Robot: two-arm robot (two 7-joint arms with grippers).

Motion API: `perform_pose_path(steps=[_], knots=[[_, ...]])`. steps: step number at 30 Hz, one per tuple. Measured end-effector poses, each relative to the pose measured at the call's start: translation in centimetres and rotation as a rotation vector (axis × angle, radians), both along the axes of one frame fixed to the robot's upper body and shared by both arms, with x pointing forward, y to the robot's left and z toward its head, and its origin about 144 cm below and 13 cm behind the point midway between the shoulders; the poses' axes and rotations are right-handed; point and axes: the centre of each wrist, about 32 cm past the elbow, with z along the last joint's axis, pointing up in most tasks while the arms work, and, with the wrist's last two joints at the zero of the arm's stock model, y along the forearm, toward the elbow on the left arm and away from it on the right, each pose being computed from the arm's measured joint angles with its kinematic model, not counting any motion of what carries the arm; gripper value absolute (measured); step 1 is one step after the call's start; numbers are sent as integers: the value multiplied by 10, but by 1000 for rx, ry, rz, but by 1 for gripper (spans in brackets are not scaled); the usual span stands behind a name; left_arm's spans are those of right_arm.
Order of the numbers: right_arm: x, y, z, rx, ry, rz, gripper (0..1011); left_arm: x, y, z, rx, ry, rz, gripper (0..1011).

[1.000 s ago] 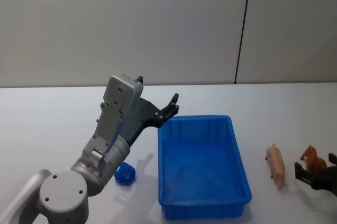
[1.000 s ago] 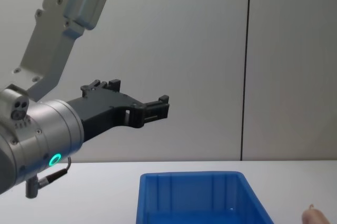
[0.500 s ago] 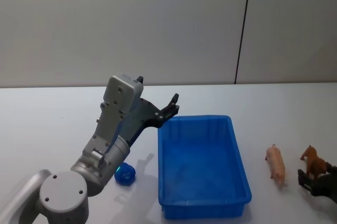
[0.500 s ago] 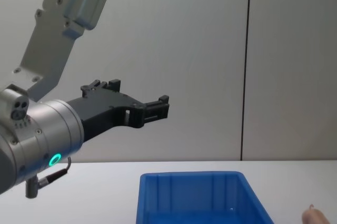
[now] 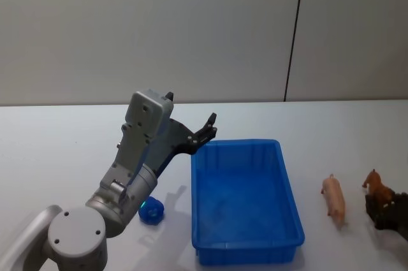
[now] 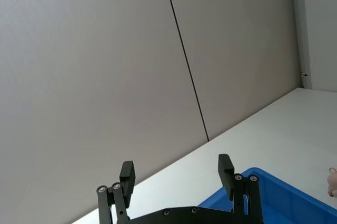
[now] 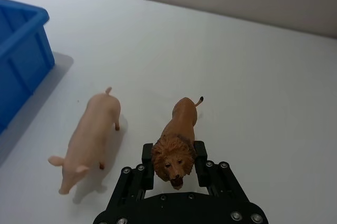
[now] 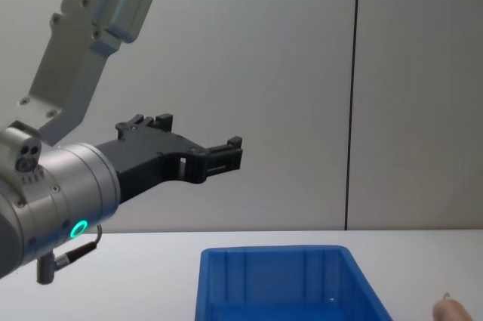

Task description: Pick up the two dolls from the table and place them into the box.

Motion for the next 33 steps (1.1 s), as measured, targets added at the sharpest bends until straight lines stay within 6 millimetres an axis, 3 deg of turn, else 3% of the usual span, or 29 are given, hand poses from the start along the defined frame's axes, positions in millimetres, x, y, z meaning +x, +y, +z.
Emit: perform_pose_path(steps=[17, 33], knots=[[9, 17, 30, -19, -194, 100, 426, 0, 0, 0, 0, 0, 0, 1000], [23, 49, 60, 51, -281, 320, 425, 0, 0, 0, 0, 0, 0, 1000]])
